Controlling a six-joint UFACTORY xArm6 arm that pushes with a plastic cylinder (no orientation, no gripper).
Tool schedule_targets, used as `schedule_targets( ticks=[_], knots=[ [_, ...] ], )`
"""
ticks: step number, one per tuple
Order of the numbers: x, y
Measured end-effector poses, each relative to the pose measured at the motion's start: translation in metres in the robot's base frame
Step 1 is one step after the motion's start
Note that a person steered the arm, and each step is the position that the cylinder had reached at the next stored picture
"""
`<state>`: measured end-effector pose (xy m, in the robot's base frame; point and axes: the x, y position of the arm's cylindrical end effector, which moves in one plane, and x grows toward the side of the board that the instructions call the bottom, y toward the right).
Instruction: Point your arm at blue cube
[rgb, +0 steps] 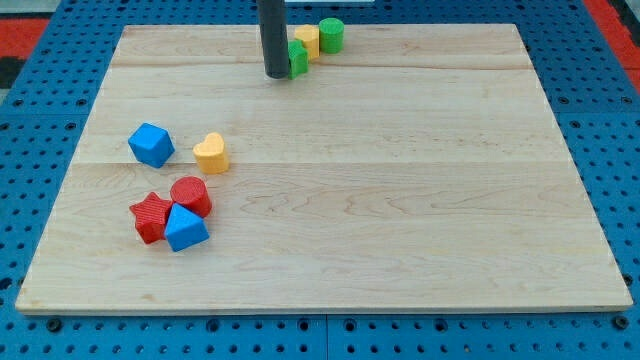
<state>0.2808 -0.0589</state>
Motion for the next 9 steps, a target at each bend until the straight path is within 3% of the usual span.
schedule_targets(
  ticks=[2, 5, 9],
  knots=[
    [-0.007, 0.0],
    [0.077, -0.035],
    [0.093, -0.024]
  ],
)
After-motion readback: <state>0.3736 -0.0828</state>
